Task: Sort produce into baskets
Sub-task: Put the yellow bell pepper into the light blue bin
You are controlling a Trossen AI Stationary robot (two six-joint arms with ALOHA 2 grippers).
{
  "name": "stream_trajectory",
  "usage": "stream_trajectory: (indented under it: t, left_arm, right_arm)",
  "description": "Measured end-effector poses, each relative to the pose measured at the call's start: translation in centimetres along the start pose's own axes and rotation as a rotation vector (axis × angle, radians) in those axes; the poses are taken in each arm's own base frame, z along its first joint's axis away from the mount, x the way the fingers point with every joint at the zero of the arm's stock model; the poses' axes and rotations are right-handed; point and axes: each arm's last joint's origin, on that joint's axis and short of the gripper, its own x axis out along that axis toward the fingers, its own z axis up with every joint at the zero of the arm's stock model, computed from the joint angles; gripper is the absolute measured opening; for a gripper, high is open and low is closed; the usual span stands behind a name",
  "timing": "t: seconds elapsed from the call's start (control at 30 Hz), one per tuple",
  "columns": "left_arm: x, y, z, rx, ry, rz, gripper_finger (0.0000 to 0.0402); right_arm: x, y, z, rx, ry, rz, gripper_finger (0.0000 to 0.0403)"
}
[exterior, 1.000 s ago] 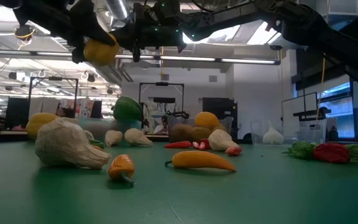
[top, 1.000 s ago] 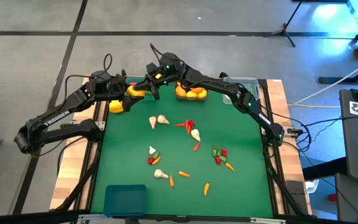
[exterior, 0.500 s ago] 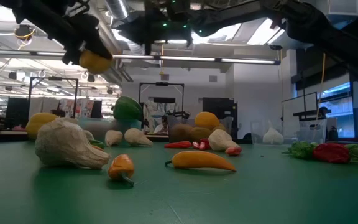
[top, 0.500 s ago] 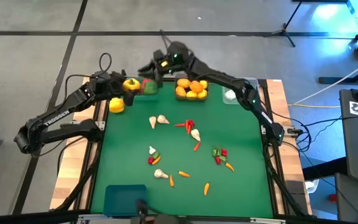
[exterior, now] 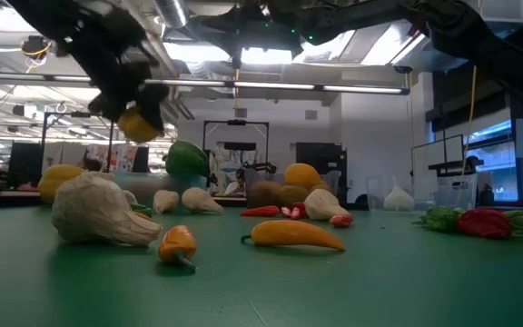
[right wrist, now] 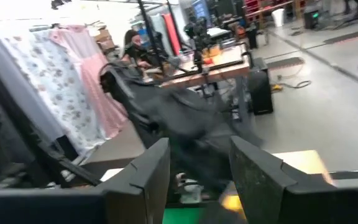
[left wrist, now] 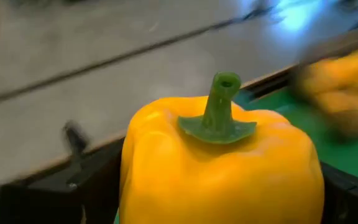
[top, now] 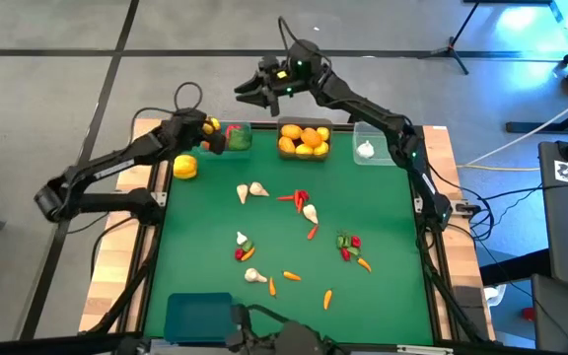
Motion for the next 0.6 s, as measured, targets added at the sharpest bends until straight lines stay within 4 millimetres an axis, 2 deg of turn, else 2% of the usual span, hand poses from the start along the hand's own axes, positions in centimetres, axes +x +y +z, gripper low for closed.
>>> stream_trajectory:
  t: [0.23,0.47,0.6]
  left_arm:
    - [3.8,0.5,0.0,-0.067,0.009,0.098,0.0337]
    - [4.6,1.9,1.6,-0.15,-0.138,0.128,0.0337]
    - [4.9,2.5,1.0,-0.17,-0.173,0.129,0.0337]
  right_arm:
    - [-0.5,1.2,1.0,0.025,0.019,0.111,0.0161]
    - [-0.6,1.5,1.0,0.081,0.042,0.159,0.0161]
    - [-0.6,1.5,1.0,0.096,0.052,0.168,0.0161]
